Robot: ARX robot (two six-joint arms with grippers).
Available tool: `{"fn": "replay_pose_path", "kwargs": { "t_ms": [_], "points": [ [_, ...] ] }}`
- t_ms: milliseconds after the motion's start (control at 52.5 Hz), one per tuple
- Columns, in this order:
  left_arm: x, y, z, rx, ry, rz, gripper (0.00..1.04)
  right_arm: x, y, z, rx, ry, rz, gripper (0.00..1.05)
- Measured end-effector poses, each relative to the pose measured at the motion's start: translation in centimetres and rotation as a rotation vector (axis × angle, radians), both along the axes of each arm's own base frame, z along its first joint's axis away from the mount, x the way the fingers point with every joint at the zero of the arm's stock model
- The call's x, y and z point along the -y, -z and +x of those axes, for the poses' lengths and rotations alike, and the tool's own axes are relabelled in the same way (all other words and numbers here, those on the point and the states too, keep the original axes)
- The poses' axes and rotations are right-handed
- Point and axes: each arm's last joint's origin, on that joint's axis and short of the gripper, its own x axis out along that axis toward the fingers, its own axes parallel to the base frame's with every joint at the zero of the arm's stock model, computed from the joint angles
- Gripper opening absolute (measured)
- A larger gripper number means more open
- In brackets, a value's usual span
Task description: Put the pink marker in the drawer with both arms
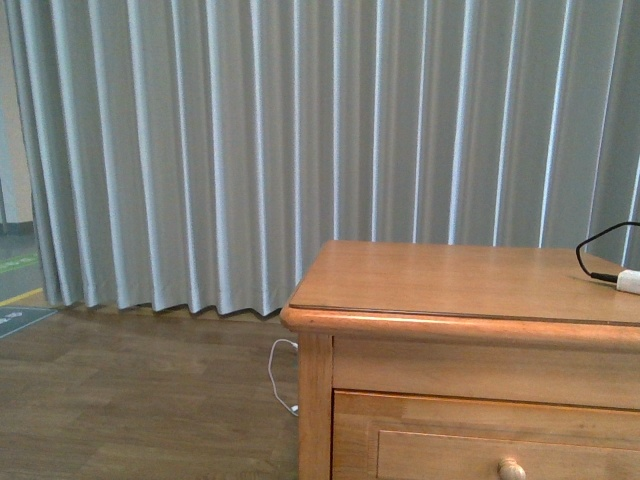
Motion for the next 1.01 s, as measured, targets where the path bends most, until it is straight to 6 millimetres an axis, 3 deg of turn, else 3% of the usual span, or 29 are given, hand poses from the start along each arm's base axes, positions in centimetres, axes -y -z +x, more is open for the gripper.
{"fn": "replay_pose_path", "kwargs": {
  "t_ms": [171,704,1009],
  "points": [
    [0.00,0.00,0.00,0.000,0.000,0.000,0.98,0.00,0.00,0.00,0.000,0.000,0.000,0.02],
    [0.00,0.00,0.00,0.000,0.000,0.000,0.98,0.00,0.00,0.00,0.000,0.000,0.000,0.98],
    [0.00,0.00,0.00,0.000,0.000,0.000,0.98,0.00,0.00,0.00,0.000,0.000,0.000,0.96]
  ]
}}
